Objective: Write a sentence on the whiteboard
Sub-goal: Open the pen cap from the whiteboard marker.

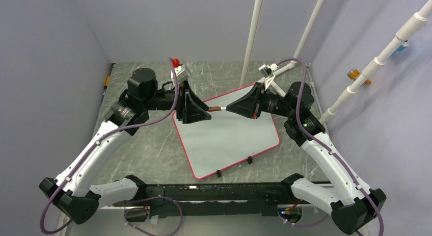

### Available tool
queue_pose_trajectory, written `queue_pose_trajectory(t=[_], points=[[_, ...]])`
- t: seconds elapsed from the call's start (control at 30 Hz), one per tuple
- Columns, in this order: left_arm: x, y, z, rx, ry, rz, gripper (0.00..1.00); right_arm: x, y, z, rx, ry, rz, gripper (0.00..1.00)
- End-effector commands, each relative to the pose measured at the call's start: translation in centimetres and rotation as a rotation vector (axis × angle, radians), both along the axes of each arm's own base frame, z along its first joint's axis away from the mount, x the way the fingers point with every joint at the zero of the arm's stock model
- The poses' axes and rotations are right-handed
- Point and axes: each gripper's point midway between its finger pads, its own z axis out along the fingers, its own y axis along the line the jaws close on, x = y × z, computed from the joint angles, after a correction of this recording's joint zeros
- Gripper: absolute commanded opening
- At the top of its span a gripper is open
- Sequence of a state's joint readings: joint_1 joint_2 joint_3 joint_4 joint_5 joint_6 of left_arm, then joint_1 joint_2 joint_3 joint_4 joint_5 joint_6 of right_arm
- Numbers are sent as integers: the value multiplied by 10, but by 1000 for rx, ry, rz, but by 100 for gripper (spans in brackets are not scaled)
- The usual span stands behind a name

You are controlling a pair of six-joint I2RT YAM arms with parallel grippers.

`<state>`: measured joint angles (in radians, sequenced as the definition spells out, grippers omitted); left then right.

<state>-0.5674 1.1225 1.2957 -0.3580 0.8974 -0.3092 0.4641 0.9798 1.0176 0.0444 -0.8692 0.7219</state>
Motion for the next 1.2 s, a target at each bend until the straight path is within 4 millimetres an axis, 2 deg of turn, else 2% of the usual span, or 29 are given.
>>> queue_pose_trajectory(t=[0.0,0.23,0.4,0.57,0.77,0.93,1.07,1.17], points=[[0,-6,8,-31,-36,-20,58,-18,3,20,50,-76,79,0],[9,1,6,14,-45,68,61,-20,1,22,42,-87,74,0],[6,1,4,13,-32,60,63,-24,0,24,47,-96,88,0],[-5,-3,12,-31,-32,-23,55,-24,2,25,59,-97,106,0],[-17,-6,12,-65,-27,-115,50,-22,5,28,70,-96,121,0],[-17,-9,14,-88,-18,-129,29,-21,6,25,68,-87,127,0],[-18,-9,16,-98,-18,-134,0,-21,6,22,65,-81,122,0],[-16,-8,12,-80,-18,-108,0,-21,5,21,58,-81,116,0]])
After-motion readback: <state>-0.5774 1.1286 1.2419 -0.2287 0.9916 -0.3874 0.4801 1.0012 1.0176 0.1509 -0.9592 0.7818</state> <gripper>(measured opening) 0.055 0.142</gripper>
